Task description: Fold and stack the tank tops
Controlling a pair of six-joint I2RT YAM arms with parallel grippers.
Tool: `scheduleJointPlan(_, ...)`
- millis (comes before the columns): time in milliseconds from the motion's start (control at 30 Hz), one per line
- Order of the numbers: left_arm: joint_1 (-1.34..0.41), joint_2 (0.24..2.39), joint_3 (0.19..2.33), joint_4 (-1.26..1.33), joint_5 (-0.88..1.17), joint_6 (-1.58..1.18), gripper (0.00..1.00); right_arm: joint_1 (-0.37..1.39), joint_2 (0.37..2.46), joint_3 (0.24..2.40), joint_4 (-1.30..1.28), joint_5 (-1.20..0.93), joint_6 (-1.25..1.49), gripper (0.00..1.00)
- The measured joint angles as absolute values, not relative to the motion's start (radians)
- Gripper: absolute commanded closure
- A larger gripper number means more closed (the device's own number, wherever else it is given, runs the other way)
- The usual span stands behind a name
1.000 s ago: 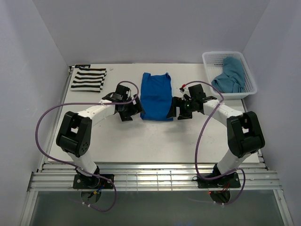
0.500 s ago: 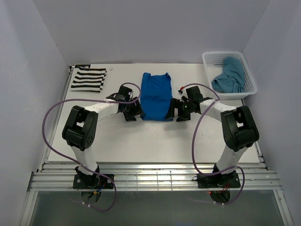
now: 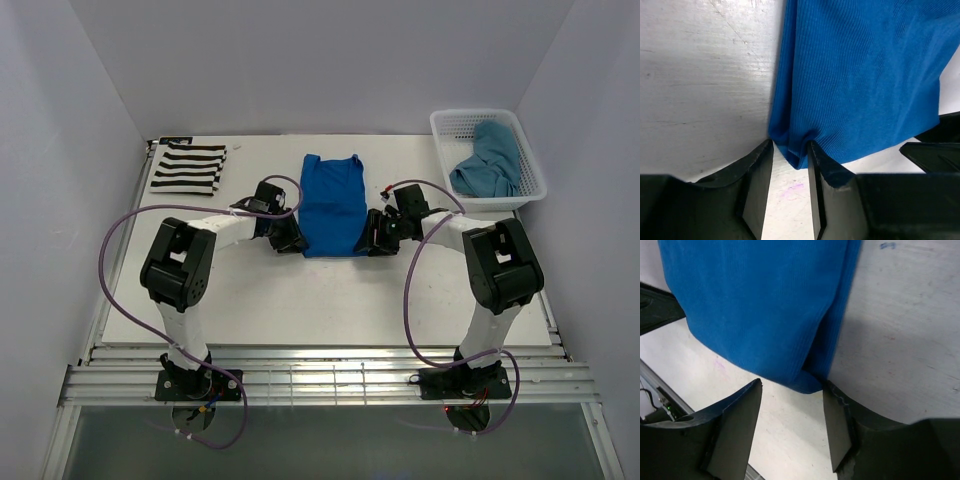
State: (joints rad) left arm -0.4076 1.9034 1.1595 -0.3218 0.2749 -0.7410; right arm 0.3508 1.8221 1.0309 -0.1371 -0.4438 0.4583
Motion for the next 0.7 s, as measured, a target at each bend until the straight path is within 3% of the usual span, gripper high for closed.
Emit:
scheduleJointPlan(67,-0.408,1.91,1.158,-0.313,0.278,-0.741,0.69,0.351,1.825,1.028,-0.126,-0.438,0.47,0.46)
scheduleJointPlan(133,-0.408,1.911,1.154,-0.308,0.281,-0.739,0.71,0.348,1.826,1.019,-0.112,-0.437,0.48,0.52)
scheduleJointPlan(267,-0.406,1.912,1.131,-0.276,0.302,-0.746,0.99,0.347,1.826,0.999,-0.087,-0.432,0.498,0.63)
scheduleJointPlan(367,-0.404,1.918,1.125,-0.255,0.323,-0.751,1.0,0.346,1.826,0.985,-0.071,-0.43,0.509,0.69)
scheduleJointPlan(500,-0.402,1.924,1.12,-0.234,0.344,-0.762,1.0,0.346,1.834,0.981,-0.061,-0.43,0.513,0.92)
scheduleJointPlan(700,-0.402,1.908,1.089,-0.2,0.344,-0.773,1.0,0.344,1.827,0.946,-0.012,-0.449,0.51,0.92)
